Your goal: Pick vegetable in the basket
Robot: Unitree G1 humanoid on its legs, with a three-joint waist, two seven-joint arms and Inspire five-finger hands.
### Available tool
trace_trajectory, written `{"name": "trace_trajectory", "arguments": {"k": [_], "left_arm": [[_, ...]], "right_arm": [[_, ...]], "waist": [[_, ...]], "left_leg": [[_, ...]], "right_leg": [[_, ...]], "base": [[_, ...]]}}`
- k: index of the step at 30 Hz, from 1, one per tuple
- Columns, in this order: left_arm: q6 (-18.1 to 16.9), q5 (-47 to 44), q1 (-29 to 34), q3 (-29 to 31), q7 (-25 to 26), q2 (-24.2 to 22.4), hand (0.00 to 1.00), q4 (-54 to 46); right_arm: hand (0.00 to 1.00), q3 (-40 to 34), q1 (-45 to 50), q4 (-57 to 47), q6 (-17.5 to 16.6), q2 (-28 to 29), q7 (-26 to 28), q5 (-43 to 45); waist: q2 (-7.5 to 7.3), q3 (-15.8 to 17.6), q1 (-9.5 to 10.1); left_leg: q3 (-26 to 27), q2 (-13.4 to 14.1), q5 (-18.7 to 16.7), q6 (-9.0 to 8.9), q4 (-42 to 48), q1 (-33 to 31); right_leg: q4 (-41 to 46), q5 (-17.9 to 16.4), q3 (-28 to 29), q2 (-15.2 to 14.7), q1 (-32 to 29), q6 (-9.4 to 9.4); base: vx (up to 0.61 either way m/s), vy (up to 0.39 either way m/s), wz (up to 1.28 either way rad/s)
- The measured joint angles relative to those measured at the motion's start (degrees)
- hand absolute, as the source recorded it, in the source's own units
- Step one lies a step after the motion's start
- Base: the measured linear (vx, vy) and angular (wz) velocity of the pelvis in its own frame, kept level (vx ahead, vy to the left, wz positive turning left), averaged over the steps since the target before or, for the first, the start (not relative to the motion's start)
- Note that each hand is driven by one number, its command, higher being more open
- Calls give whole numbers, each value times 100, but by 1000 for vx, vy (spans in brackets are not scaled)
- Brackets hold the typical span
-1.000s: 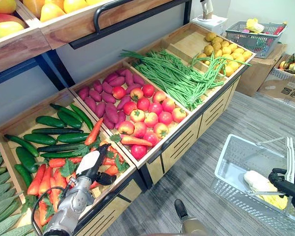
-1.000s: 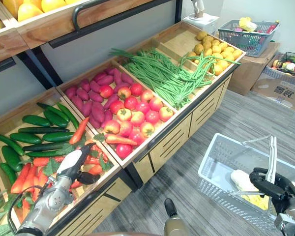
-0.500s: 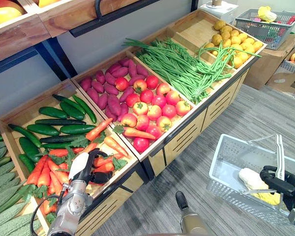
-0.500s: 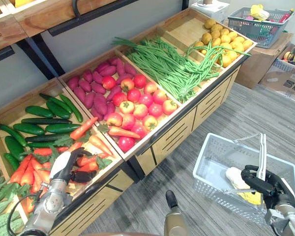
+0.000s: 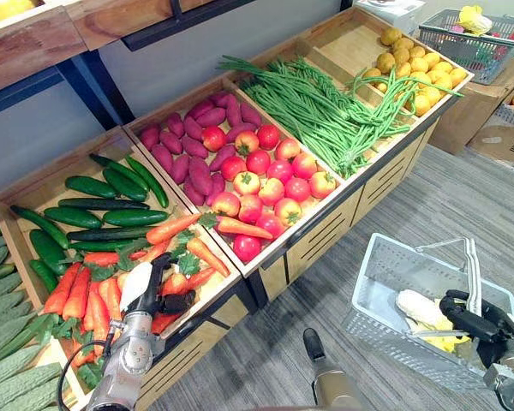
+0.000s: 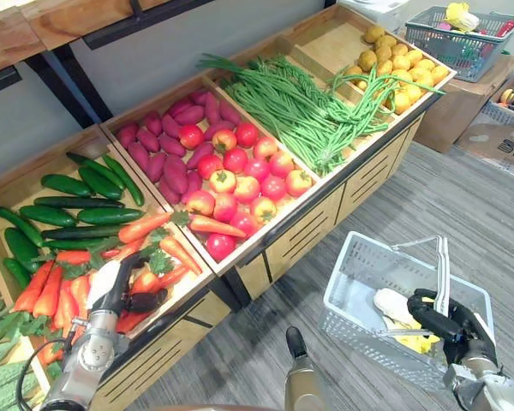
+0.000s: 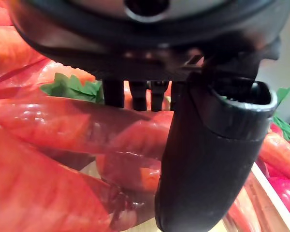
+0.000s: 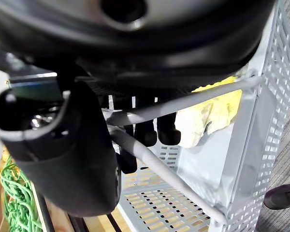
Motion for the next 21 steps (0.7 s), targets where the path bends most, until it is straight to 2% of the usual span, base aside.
{"name": "trace_trajectory", "arguments": {"k": [5,7,12,15,18,20,21], "left_arm": [[22,-439,-96,32,144,13,0,-53],[157,-701,-169,30,99,96,0,-178],[609,-1152,-222,-33,-159,692,0,-977],[783,-1551,-254,-53,-160,1058,0,-1850],[778,-1756,-427,-48,-157,1309,0,-2663],[694,-1864,-544,1,-141,1416,0,-3239],[590,-1920,-661,1,-146,1431,0,-3649]], "right_arm": [[0,-1,-19,0,-12,0,-113,127],[0,-2,-26,1,-18,1,-154,229],[0,-142,-66,20,-93,-4,-278,301],[0,-454,-66,20,-92,-71,-463,465],[0,-785,-51,-4,-92,-91,-633,637],[0,-1014,-46,-114,-92,-105,-764,674],[0,-1219,-52,-244,-92,-122,-887,676]], "waist": [[-102,94,-12],[-172,141,-23],[-364,246,-30],[-337,228,21],[-271,176,73],[-192,1,105],[-107,-148,131]], "left_leg": [[-51,-5,34,27,-37,65],[-75,-21,73,16,-111,137],[-107,-86,246,-4,-369,275],[-142,-118,366,-28,-631,449],[-222,-142,417,-31,-784,581],[-228,-176,430,-22,-863,605],[-230,-218,430,-21,-914,665]], "right_leg": [[-55,8,-36,-3,113,-2],[-112,32,-74,-8,209,-25],[-287,115,-154,4,404,-21],[-310,114,-235,39,584,-23],[-310,111,-318,52,725,-21],[-309,94,-330,28,735,1],[-310,59,-332,18,785,40]], "base": [[5,4,2],[13,19,6],[26,25,6],[47,33,7],[20,27,14],[5,32,5],[0,0,0]]}}
